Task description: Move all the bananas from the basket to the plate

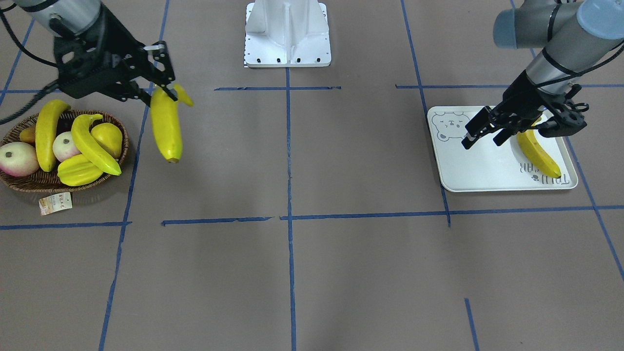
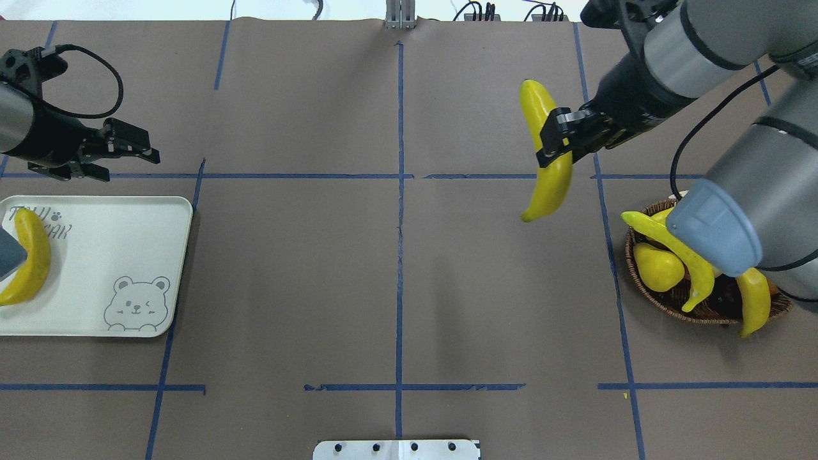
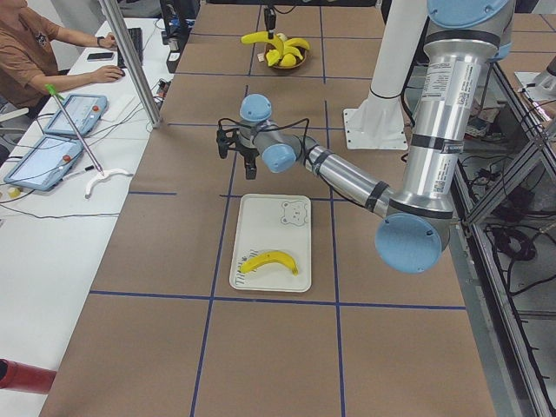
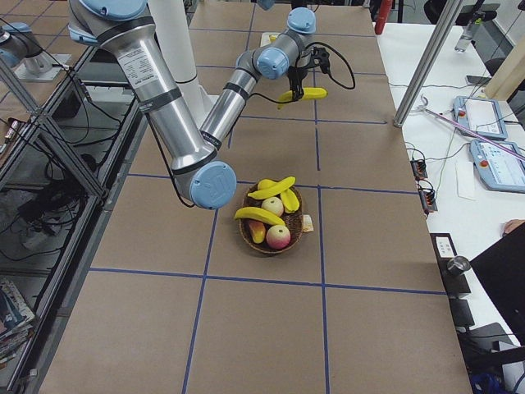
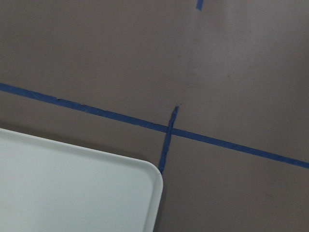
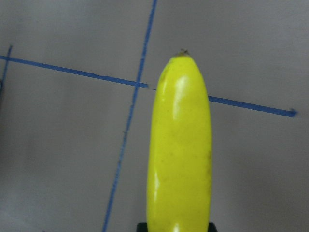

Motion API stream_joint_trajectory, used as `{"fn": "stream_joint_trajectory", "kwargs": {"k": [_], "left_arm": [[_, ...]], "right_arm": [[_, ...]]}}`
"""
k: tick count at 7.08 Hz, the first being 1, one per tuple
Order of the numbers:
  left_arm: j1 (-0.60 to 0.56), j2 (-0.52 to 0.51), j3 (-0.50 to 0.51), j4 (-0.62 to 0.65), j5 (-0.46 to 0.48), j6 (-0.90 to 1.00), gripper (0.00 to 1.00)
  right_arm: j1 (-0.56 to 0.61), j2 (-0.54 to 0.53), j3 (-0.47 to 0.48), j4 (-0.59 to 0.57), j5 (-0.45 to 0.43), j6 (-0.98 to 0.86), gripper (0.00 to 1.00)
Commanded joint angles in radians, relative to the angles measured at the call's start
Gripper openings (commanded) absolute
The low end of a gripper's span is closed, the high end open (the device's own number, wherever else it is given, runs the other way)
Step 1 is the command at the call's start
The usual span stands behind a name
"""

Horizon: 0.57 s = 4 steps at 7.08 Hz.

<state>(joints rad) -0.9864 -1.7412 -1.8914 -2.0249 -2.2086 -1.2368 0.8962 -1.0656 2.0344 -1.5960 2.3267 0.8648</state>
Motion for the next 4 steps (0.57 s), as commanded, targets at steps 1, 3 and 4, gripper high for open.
{"fn": "stream_joint_trajectory", "kwargs": {"k": [1, 3, 4], "left_arm": [[0.049, -0.05, 0.03, -0.233, -0.028, -0.169, 1.0], [0.081, -0.168, 0.072, -0.441, -0.033, -0.474, 1.0], [0.121, -0.234, 0.074, -0.452, -0.028, -0.513, 1.0]], "right_arm": [[-0.136, 0.012, -0.071, 0.356, -0.088, 0.277, 0.01], [-0.287, 0.096, -0.074, 0.369, -0.318, 0.396, 0.01], [-0.328, 0.123, -0.079, 0.369, -0.361, 0.405, 0.01]]}}
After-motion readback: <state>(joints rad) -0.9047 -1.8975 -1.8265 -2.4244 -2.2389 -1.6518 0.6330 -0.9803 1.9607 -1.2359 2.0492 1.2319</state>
